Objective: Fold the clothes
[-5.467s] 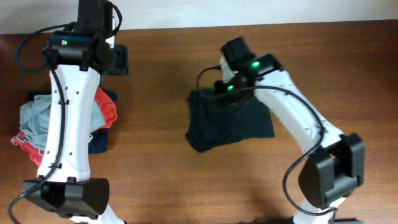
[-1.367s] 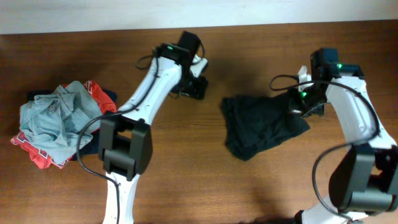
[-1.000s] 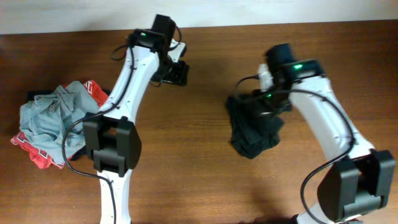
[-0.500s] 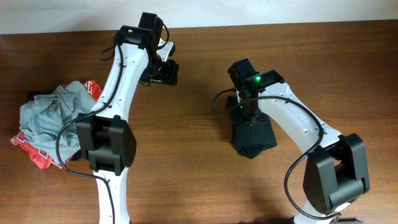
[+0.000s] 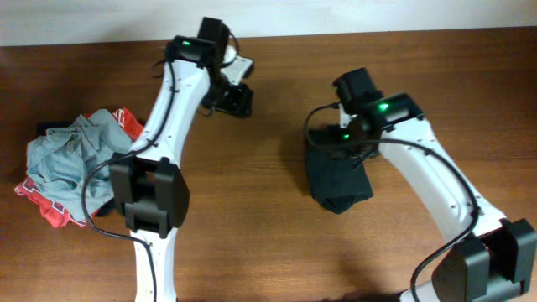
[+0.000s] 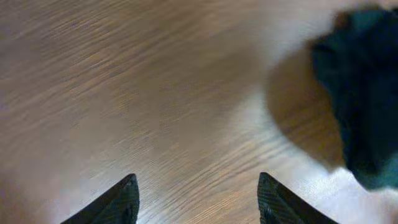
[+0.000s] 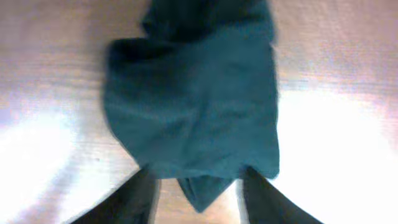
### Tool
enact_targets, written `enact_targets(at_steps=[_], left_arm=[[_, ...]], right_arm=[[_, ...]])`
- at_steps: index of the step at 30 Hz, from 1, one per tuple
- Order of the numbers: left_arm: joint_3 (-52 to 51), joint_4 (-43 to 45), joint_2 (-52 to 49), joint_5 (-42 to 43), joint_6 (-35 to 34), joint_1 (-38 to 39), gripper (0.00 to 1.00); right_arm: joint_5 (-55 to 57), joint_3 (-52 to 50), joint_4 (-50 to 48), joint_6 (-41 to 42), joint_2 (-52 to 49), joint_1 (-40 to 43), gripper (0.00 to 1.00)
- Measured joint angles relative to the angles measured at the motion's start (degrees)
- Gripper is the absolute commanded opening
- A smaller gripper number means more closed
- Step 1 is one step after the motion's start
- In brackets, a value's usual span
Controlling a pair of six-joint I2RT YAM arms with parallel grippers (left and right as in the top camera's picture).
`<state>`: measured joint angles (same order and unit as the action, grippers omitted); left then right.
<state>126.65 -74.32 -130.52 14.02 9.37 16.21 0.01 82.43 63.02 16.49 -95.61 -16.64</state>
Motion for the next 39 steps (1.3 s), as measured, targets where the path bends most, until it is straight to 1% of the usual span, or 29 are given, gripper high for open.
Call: enact_targets(at_steps=[2, 3, 7, 10, 15, 20, 22, 32, 36, 39], left_arm=[[0.0, 0.2, 0.0, 0.7, 3.7, 2.3, 0.51], [0.0, 0.5, 0.0, 1.0, 5.1, 3.5, 0.48], [0.0, 3.9, 0.0, 2.1, 11.6, 9.8, 0.37], [0.0, 5.6, 0.0, 2.3, 15.2, 12.9, 0.35], [0.0, 6.5, 0.0, 2.5, 20.1, 16.1, 0.34], [0.0, 6.6, 0.0, 4.2, 23.8, 17.0, 0.34], [0.0, 6.7, 0.0, 5.6, 25.0, 17.0, 0.30], [0.0, 6.3, 0.0, 12.5, 26.9, 17.2, 0.32], [-1.2, 6.1, 0.0, 13.6, 28.4, 18.2, 0.32], [-4.0, 8.0, 0.0, 13.6, 29.3, 19.6, 0.32]], right_arm=[[-1.4, 0.0, 0.6, 0.4, 0.0, 3.1, 0.09], [-2.1, 0.0, 0.9, 0.4, 0.0, 4.5, 0.07], [-6.1, -2.2, 0.6, 1.1, 0.0, 11.5, 0.04], [-10.2, -7.0, -2.9, 0.6, 0.0, 13.8, 0.04], [-18.1, -16.3, -13.2, 0.1, -0.6, 14.4, 0.04], [-21.6, -23.9, -21.6, 3.4, -1.2, 14.4, 0.04], [-22.3, -25.9, -23.6, 4.8, -1.3, 14.4, 0.04], [-22.9, -28.8, -27.5, 8.2, -1.3, 14.4, 0.04], [-22.9, -28.9, -28.2, 9.0, -1.3, 14.4, 0.04], [-22.9, -28.9, -28.3, 9.1, -1.3, 14.4, 0.04]])
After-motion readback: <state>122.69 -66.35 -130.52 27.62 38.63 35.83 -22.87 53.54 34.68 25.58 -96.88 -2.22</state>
